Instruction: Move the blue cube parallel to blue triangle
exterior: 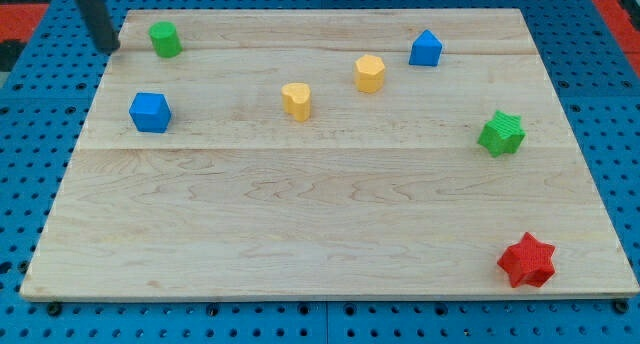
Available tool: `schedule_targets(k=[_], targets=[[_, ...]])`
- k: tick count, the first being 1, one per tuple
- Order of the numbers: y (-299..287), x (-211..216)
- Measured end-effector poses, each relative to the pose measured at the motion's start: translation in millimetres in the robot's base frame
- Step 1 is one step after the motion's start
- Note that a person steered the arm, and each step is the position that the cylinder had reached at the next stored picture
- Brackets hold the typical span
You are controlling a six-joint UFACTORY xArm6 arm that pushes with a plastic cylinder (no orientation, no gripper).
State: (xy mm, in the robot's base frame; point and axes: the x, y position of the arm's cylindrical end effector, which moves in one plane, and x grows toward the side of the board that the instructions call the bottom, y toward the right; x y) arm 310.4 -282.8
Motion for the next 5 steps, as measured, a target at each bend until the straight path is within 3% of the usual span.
schedule_targets(k=[1,2,3,4,5], targets=[[39,101],[65,95],[110,28],[201,12],[252,6]])
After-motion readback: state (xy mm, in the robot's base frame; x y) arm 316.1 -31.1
